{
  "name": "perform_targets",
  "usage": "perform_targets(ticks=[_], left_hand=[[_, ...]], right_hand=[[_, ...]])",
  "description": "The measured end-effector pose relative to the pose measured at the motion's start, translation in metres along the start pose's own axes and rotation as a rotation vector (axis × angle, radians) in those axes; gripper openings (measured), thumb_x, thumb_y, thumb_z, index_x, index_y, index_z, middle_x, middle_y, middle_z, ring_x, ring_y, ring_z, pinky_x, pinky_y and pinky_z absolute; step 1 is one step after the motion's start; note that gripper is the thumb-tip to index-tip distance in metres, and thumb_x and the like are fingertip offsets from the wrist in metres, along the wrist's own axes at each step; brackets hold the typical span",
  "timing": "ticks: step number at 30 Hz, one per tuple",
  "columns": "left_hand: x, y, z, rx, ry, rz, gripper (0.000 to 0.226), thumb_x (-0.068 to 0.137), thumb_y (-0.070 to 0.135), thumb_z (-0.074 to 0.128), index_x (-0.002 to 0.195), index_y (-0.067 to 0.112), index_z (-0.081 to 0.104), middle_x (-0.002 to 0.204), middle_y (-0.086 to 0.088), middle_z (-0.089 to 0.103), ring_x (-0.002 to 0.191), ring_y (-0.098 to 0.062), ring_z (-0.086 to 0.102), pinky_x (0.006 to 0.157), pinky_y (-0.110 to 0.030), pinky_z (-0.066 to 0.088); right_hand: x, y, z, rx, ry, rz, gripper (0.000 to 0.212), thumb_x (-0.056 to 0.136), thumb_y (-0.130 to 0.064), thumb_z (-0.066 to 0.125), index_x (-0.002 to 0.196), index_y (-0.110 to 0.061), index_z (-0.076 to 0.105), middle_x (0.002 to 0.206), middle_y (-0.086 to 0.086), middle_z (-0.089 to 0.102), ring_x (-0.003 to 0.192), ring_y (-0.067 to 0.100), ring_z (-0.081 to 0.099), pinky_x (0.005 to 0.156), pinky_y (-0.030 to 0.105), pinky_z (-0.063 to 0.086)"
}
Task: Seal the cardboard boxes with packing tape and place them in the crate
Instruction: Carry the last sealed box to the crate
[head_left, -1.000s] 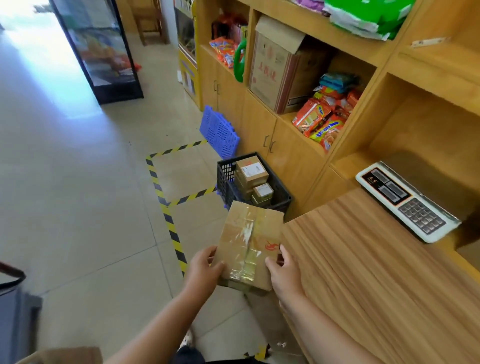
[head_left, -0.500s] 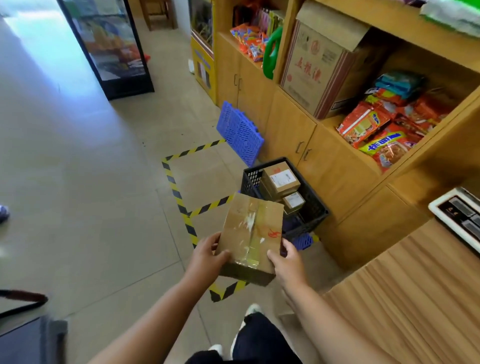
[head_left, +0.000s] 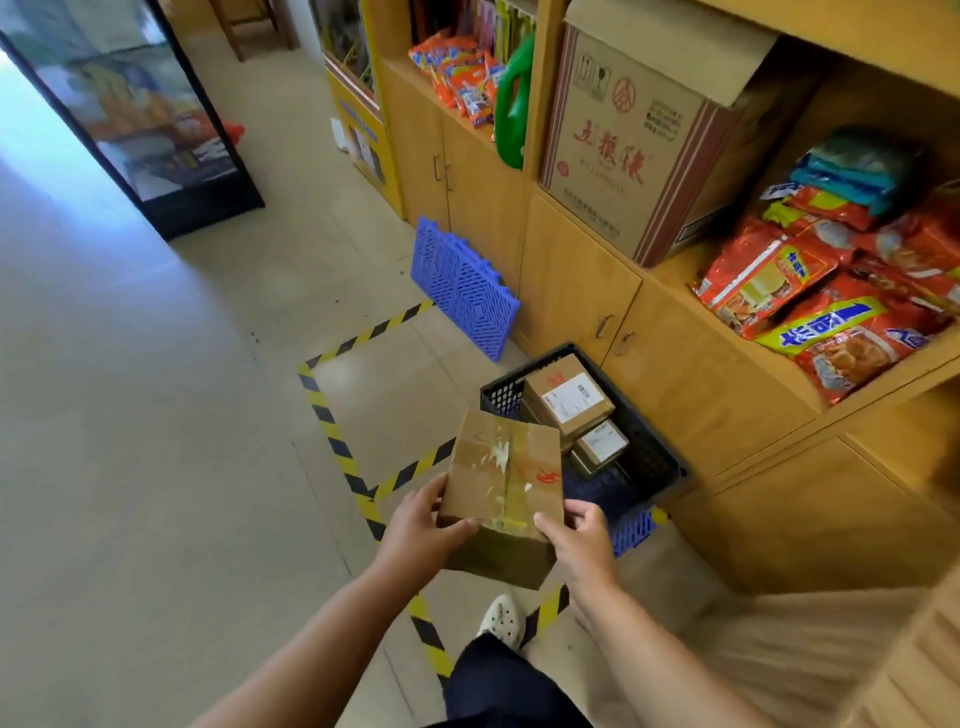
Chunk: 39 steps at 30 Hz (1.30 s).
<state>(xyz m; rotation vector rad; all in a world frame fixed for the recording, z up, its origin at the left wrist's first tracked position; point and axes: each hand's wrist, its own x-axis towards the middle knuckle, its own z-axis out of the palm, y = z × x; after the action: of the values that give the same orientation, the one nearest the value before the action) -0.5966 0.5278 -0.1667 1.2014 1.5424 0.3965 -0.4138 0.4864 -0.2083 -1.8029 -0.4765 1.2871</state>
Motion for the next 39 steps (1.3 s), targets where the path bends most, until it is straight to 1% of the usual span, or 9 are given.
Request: perform_targets(ticks=[2, 8, 15, 18, 21, 23, 34, 37, 39], left_hand=[[0.029, 0.021, -0.004, 0.031, 0.004, 0.008, 0.069, 0.082, 0.038, 0.068, 0.142, 0.032, 0.034, 0.119, 0.011, 0.042, 0.097, -0.006, 0.050, 0.066, -0.016, 0.048], [0.101, 0.068, -0.009, -0.102, -0.024, 0.048, 0.033, 0.101, 0.028, 0.036, 0.128, 0.030, 0.055, 0.118, 0.006, 0.050, 0.110, -0.012, 0.048, 0.075, -0.017, 0.039], [0.177, 0.122, -0.020, -0.162, -0.048, 0.212, 0.025, 0.090, 0.007, 0.059, 0.101, 0.028, 0.068, 0.109, 0.007, 0.059, 0.109, -0.013, 0.053, 0.088, -0.030, 0.046], [0.222, 0.142, -0.034, -0.058, -0.150, 0.281, 0.049, 0.080, 0.018, 0.072, 0.119, 0.042, 0.055, 0.127, 0.012, 0.045, 0.120, -0.008, 0.038, 0.098, -0.028, 0.035], [0.275, 0.164, -0.051, 0.031, -0.360, 0.248, 0.119, 0.052, 0.045, 0.083, 0.149, 0.033, 0.014, 0.152, 0.005, 0.014, 0.140, -0.014, 0.017, 0.115, -0.043, 0.022], [0.307, 0.178, -0.062, -0.005, -0.505, 0.242, 0.140, 0.040, 0.054, 0.083, 0.150, 0.032, 0.000, 0.156, 0.003, 0.009, 0.143, -0.017, 0.014, 0.116, -0.049, 0.020], [0.433, 0.192, -0.096, 0.188, -0.734, 0.145, 0.142, 0.038, 0.056, 0.076, 0.152, 0.019, 0.000, 0.151, -0.005, 0.027, 0.142, -0.022, 0.021, 0.115, -0.048, 0.022], [0.454, 0.181, -0.093, 0.245, -0.724, 0.107, 0.120, 0.055, 0.039, 0.086, 0.151, 0.018, 0.016, 0.104, 0.008, 0.067, 0.130, -0.005, 0.038, 0.114, -0.043, 0.025], [0.463, 0.173, -0.083, 0.330, -0.636, 0.140, 0.107, 0.052, 0.040, 0.085, 0.143, 0.016, 0.033, 0.104, 0.003, 0.061, 0.118, -0.007, 0.045, 0.108, -0.039, 0.031]], right_hand=[[0.022, -0.019, 0.006, 0.033, -0.015, 0.013, 0.033, 0.078, -0.016, 0.074, 0.098, -0.020, 0.048, 0.098, 0.009, 0.065, 0.083, 0.021, 0.068, 0.065, 0.034, 0.058], [0.069, -0.065, 0.010, 0.194, -0.040, 0.034, 0.038, 0.079, -0.020, 0.076, 0.106, -0.027, 0.051, 0.102, 0.002, 0.063, 0.088, 0.017, 0.066, 0.063, 0.028, 0.055], [0.118, -0.114, 0.012, 0.350, 0.059, 0.008, 0.040, 0.078, -0.019, 0.076, 0.112, -0.028, 0.056, 0.103, 0.000, 0.066, 0.083, 0.011, 0.068, 0.061, 0.023, 0.054], [0.138, -0.138, 0.017, 0.440, 0.111, -0.010, 0.046, 0.068, -0.024, 0.078, 0.111, -0.028, 0.059, 0.103, -0.001, 0.069, 0.083, 0.009, 0.070, 0.061, 0.024, 0.054], [0.156, -0.161, 0.028, 0.508, 0.138, 0.002, 0.057, 0.063, -0.029, 0.075, 0.117, -0.019, 0.061, 0.108, 0.002, 0.070, 0.092, 0.013, 0.069, 0.066, 0.026, 0.055], [0.166, -0.174, 0.044, 0.523, 0.156, 0.012, 0.055, 0.065, -0.031, 0.073, 0.117, -0.017, 0.061, 0.109, 0.003, 0.071, 0.096, 0.014, 0.068, 0.071, 0.028, 0.053], [0.218, -0.188, 0.132, 0.586, 0.478, 0.140, 0.010, 0.084, -0.020, 0.064, 0.092, -0.015, 0.062, 0.091, 0.002, 0.069, 0.085, 0.014, 0.064, 0.072, 0.032, 0.047], [0.226, -0.179, 0.137, 0.673, 0.553, 0.168, 0.009, 0.083, -0.024, 0.064, 0.086, -0.017, 0.061, 0.084, -0.001, 0.071, 0.081, 0.012, 0.065, 0.072, 0.032, 0.048], [0.234, -0.172, 0.136, 0.663, 0.636, 0.208, 0.014, 0.086, -0.032, 0.064, 0.089, -0.019, 0.060, 0.091, 0.000, 0.069, 0.089, 0.015, 0.061, 0.081, 0.036, 0.046]])
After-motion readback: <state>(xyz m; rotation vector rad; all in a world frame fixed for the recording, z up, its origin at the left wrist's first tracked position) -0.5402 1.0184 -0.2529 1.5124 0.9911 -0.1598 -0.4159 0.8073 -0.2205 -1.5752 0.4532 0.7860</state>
